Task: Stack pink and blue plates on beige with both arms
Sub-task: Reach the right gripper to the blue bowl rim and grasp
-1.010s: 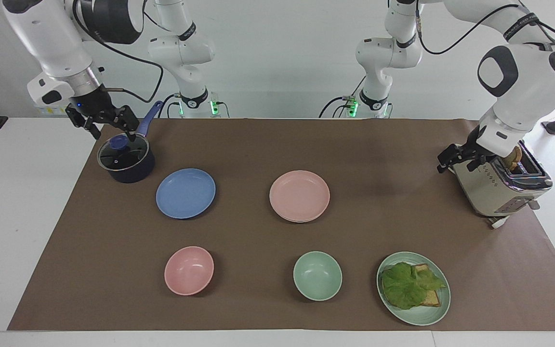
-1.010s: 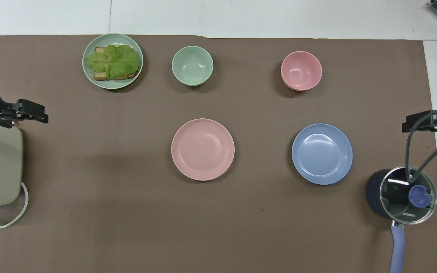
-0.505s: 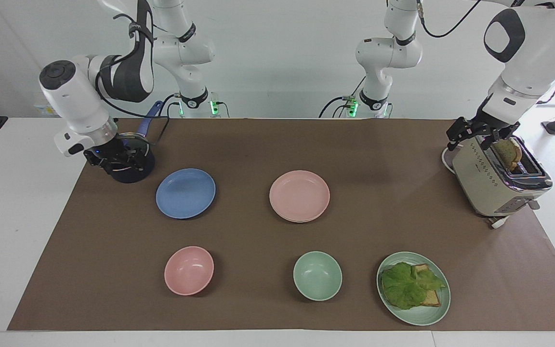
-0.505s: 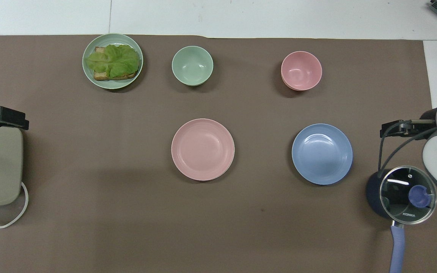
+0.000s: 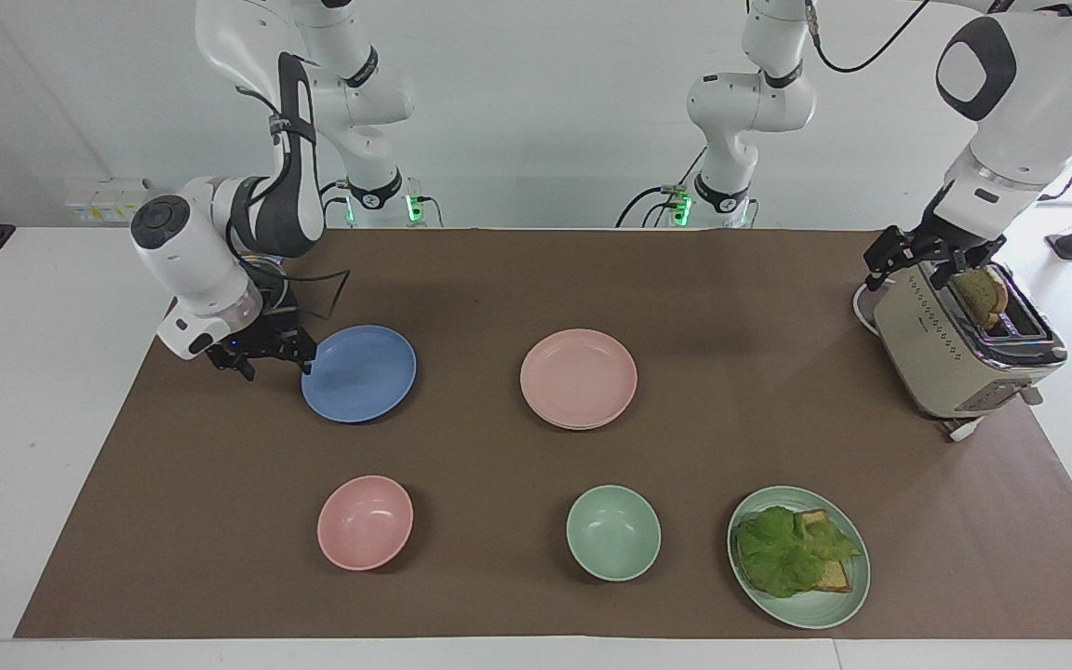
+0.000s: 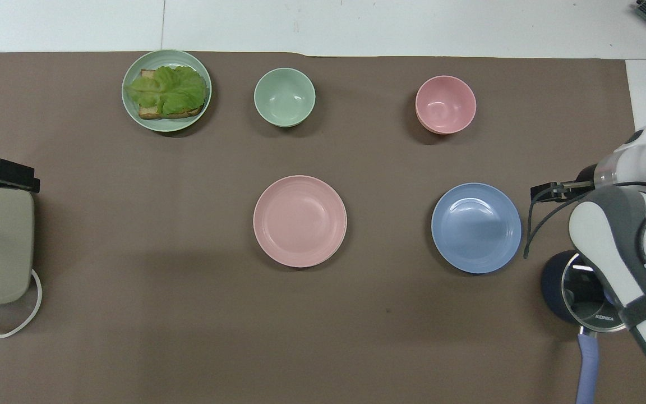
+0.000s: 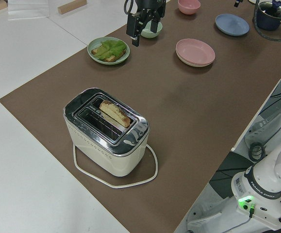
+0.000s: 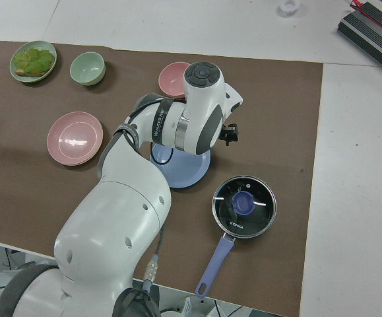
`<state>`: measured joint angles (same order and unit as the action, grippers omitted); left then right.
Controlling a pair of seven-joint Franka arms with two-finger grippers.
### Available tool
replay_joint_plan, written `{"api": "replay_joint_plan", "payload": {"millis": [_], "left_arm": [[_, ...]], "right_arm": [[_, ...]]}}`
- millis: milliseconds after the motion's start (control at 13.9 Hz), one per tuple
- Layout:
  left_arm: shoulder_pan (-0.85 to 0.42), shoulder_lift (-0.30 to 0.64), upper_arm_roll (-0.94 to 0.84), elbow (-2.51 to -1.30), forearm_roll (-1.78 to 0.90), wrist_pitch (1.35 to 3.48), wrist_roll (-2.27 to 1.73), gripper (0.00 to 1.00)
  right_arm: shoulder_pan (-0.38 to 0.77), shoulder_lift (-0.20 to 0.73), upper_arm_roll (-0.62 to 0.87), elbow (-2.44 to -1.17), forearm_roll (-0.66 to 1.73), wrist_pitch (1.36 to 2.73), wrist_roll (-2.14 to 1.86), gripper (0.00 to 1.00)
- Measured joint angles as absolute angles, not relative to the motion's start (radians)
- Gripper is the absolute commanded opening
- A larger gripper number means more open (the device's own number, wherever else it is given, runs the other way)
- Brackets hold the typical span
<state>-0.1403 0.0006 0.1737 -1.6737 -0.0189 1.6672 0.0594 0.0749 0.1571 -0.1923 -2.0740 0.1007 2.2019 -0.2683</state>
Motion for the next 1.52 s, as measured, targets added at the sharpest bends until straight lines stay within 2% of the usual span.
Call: {"api": "replay_joint_plan", "payload": {"millis": [361,505,577,794,866,1299,1515], "left_arm": [[-0.14,0.001,0.174,-1.674,-0.019,1.667,0.059,1.0],[-0.14,0.001,0.174,-1.674,-0.019,1.667,0.059,1.0],[-0.14,0.001,0.174,-1.674,-0.019,1.667,0.059,1.0],[-0.14,0.001,0.174,-1.674,-0.019,1.667,0.059,1.0],[-0.14,0.001,0.174,-1.674,-0.019,1.667,0.059,1.0],[-0.14,0.001,0.174,-1.674,-0.019,1.667,0.059,1.0],[-0.14,0.001,0.174,-1.674,-0.019,1.667,0.059,1.0]], "right_arm": [[0.075,0.174,-0.192,-2.143,0.13,2.253,-0.306,0.98],[0.075,0.197,-0.192,-2.156,0.134,2.277,-0.318,0.69],[0.076,0.201,-0.192,-2.156,0.134,2.279,-0.319,0.59],[0.085,0.202,-0.192,-2.158,0.134,2.279,-0.319,0.02],[0.089,0.202,-0.192,-2.159,0.135,2.279,-0.319,0.0],[0.099,0.191,-0.191,-2.152,0.138,2.263,-0.32,0.0],[0.099,0.178,-0.191,-2.097,0.138,2.184,-0.32,0.0]]}}
